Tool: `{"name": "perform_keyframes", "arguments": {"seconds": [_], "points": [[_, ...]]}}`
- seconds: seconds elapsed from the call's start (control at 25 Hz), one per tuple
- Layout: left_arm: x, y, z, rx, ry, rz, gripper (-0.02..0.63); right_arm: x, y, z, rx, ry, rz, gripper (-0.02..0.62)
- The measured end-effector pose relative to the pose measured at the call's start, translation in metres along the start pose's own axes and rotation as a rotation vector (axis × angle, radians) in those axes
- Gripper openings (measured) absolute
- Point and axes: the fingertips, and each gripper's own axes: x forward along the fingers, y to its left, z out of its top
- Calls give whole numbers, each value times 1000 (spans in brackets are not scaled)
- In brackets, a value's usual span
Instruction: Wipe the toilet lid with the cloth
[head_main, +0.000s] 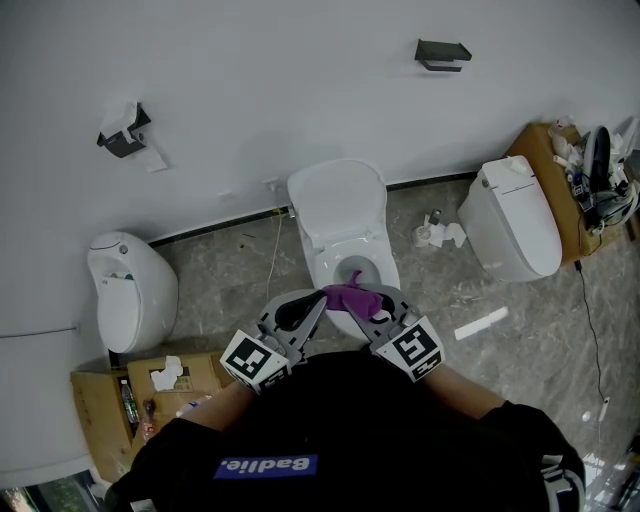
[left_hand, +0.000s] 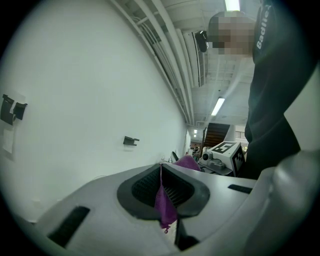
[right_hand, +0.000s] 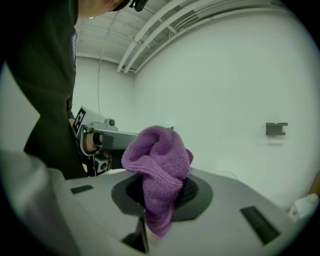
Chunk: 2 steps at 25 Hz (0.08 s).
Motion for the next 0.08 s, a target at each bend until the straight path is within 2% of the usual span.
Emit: {"name": "perform_keyframes", "arguments": {"seconds": [0.08], "points": [[0,-2,3,-14,2,4,25,0,1,-1,4,2,0,60]]}}
